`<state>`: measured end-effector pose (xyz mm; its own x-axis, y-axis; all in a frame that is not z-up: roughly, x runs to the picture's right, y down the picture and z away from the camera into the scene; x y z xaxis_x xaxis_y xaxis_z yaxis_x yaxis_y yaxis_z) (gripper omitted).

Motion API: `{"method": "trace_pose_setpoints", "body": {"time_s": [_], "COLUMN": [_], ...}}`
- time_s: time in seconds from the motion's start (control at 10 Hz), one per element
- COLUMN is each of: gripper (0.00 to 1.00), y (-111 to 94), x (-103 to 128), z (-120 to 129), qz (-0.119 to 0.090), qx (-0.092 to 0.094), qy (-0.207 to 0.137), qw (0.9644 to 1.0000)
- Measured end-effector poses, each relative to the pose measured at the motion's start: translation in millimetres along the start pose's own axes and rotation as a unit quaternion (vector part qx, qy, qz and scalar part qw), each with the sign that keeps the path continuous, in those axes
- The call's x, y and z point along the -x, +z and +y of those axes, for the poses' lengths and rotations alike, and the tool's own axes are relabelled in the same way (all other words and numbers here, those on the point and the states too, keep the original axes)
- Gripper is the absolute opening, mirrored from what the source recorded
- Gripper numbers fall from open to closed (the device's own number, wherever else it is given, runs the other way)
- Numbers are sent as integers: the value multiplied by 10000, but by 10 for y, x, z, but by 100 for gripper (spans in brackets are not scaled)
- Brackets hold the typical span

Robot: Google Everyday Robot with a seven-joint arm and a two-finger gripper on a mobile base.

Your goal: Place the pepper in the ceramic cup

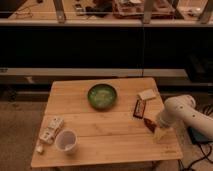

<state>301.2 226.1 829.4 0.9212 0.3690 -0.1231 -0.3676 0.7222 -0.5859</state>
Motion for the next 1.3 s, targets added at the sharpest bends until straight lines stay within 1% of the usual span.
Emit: {"method": "trace_pose_setpoints", "body": {"time_s": [0.2,0.3,0.4,0.6,0.7,0.8,1.0,1.1,1.2,1.3], "gripper": [80,77,70,50,38,30,8,2,0,0], "y": [26,42,57,76,77,78,79,78,71,63], "x": [17,17,20,41,41,38,38,42,45,42], "z": [21,38,53,70,70,68,68,59,50,45], "qz": [-5,-9,-16,-38,-48,-55,-80,-72,-61,-54], "qx": [14,27,40,57,56,55,61,48,30,17], "qy": [0,0,-3,-14,-29,-33,-37,-61,-92,-122], "qw": [10000,10000,10000,10000,10000,10000,9999,9999,9999,9999]}}
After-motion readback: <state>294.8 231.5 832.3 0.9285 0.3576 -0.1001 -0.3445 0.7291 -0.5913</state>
